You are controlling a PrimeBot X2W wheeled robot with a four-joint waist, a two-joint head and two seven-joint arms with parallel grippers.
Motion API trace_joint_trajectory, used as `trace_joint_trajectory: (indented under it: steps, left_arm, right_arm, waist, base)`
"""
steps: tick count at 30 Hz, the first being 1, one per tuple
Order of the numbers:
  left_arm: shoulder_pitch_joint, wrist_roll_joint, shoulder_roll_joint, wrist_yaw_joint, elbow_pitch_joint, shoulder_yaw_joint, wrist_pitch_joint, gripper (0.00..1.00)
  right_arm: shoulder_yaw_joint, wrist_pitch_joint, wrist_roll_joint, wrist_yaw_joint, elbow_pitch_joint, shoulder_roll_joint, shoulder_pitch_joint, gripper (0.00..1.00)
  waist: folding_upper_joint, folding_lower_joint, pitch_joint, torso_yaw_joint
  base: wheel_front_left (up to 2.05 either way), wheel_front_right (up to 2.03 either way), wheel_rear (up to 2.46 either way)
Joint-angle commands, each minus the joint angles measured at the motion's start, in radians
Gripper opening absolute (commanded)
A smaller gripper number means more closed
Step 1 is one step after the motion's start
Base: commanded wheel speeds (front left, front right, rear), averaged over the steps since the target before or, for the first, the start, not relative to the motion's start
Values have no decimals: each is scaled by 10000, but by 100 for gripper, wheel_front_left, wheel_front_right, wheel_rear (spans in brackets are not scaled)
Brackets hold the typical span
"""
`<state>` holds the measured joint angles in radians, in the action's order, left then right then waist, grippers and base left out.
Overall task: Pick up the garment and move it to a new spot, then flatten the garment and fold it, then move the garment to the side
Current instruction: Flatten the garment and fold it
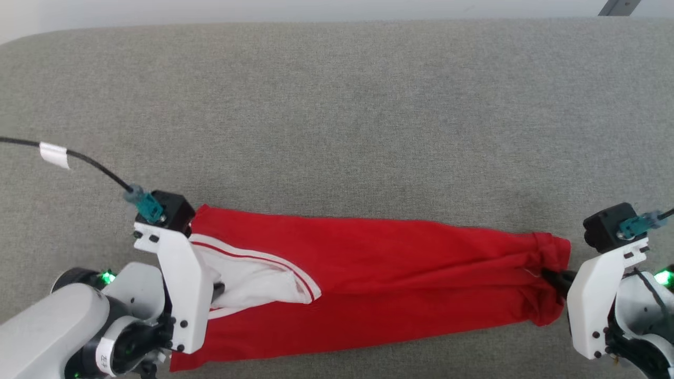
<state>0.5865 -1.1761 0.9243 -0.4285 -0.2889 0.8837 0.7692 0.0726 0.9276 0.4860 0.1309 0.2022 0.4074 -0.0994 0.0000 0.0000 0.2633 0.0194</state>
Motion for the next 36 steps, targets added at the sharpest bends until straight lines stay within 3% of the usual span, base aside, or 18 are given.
trace_joint_trajectory:
  steps: [1,2,3,4,12,21,30,36]
  left_arm:
    - [-223,-3,-64,85,291,50,-168,0]
    - [-303,-54,-172,189,465,62,-261,42]
    - [-375,-128,-281,290,638,44,-374,78]
    - [-431,-184,-357,348,853,-3,-504,100]
    - [-716,-184,-535,834,1459,-619,-2024,100]
    - [-1660,224,-396,1352,1446,-1568,-4939,100]
    - [-2798,578,-551,1744,1877,-2192,-7662,100]
    - [-3408,615,-795,1952,2431,-2507,-9049,100]
  right_arm:
    - [14,-56,5,-3,-205,-127,-28,49]
    - [65,-41,-17,-3,-303,-139,-60,100]
    - [34,-56,-26,-3,-375,-206,-121,100]
    - [-35,-90,-18,-3,-455,-296,-180,100]
    - [-582,446,224,-1,-126,-570,-122,100]
    - [-1559,998,179,-1,122,-908,193,100]
    - [-1703,858,220,-1,-1309,-990,6,100]
    - [-999,475,286,-1,-2789,-827,-459,100]
  waist:
    - [0,0,14,-15]
    - [0,0,12,-15]
    - [0,0,9,-16]
    - [0,0,6,-21]
    - [0,0,-94,-51]
    - [0,0,-240,63]
    - [0,0,-377,482]
    - [0,0,-455,751]
  base:
    - [0,0,0]
    - [0,0,0]
    - [0,0,0]
    - [0,0,0]
    - [0,0,0]
    - [0,0,0]
    - [0,0,0]
    - [0,0,0]
